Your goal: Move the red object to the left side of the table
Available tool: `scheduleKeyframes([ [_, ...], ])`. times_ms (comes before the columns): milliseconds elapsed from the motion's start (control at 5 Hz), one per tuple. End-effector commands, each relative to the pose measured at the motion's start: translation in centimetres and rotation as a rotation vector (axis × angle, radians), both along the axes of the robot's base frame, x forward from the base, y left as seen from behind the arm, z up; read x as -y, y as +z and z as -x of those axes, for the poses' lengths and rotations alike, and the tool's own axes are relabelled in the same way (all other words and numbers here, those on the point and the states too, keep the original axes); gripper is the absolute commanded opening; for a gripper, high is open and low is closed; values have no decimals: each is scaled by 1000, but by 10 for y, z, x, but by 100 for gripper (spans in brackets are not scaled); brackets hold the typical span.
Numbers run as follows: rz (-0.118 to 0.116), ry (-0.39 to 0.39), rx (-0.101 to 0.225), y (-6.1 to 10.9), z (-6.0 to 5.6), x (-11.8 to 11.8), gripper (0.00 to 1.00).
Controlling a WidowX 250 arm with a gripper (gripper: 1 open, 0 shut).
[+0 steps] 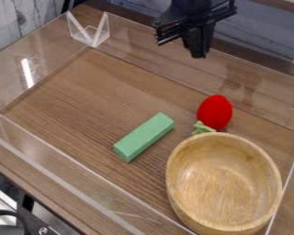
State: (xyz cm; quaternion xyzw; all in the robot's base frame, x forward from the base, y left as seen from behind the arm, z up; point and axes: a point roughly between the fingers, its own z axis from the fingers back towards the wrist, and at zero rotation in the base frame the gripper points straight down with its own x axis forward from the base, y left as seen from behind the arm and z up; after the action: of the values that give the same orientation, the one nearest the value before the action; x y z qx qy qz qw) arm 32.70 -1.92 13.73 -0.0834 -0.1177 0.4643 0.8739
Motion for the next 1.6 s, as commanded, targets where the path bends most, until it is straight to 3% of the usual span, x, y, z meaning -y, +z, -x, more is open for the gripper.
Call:
scheduleKeyframes([
  [0,-16,-14,22,1,-2,11,100],
  [200,-34,-35,0,-17,-3,24,100],
  [400,-53,35,-19,-37,-6,27,100],
  [800,-85,74,-48,-57,11,58,100],
  [1000,-83,63,-48,-56,12,46,0],
  [1200,-41,39,-25,-28,13,32,0],
  [1400,-11,107,10,3,15,7,0],
])
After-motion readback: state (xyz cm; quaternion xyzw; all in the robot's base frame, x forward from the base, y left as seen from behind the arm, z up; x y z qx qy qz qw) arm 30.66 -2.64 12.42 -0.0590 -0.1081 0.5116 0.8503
